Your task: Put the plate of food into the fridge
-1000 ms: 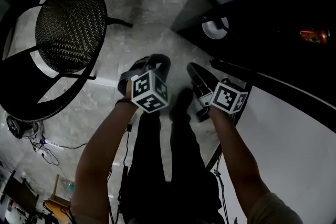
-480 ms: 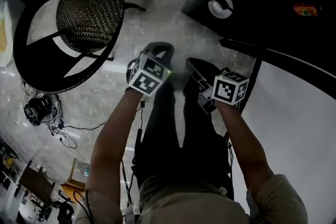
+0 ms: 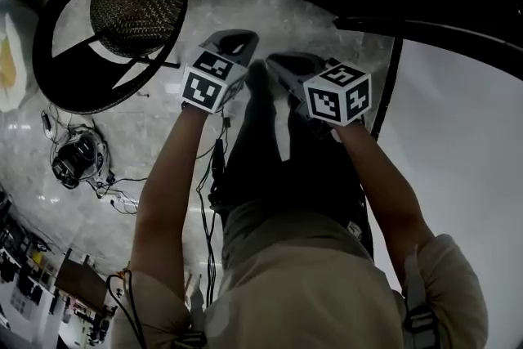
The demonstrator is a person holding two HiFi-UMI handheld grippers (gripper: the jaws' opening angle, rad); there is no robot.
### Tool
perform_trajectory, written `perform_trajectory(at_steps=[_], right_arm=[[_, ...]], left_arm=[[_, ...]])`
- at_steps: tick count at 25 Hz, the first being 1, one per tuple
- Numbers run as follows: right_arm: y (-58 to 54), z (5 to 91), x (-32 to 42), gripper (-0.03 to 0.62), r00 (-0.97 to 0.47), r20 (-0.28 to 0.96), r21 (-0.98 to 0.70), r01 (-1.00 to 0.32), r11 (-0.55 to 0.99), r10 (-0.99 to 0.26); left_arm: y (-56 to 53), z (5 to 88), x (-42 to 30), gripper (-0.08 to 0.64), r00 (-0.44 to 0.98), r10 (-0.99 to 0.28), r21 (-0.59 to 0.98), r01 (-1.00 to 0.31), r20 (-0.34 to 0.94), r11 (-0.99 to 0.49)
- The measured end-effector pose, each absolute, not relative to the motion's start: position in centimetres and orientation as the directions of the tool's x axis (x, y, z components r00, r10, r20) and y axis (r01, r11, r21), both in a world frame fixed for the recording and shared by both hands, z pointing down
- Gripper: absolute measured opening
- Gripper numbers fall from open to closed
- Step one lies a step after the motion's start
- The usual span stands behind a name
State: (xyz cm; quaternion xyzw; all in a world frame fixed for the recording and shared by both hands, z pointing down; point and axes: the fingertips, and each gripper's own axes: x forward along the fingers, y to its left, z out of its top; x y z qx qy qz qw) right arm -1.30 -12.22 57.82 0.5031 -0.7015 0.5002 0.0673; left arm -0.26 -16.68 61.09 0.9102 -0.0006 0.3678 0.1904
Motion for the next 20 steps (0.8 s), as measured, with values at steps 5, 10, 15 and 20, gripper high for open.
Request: perform_trajectory(at_steps=[5,10,15,20], right_arm=[[-12.3,55.6,-1.0,0.034,-0.445,0.612,-0.629,-0.775,-0.06,-0.654],[-12.3,54.2,-0.8,0.034,-0.392,0.656,-0.539,-0.842,-0.036,-0.645],[-12.3,52.6,-1.5,0.034,-0.375,0.669,-0.509,-0.86,-0.028,-0.642],[-11.7,51.9,-0.9,0.034,-0.36,0.683,-0.488,-0.872,-0.03,-0.636]], left_arm=[[-16.8,58.3,-1.0,0.011,0.734,0.121,0.303,-0.12,0.669,-0.946],[-15.7,55.6,-0.4,0.009,0.754,0.116,0.272,-0.086,0.647,-0.958],[-14.9,53.6,-0.6,0.009,0.77,0.129,0.279,-0.066,0.625,-0.958],[-14.7,52.4,-0.5,0.011,0.769,0.134,0.27,-0.052,0.625,-0.962]])
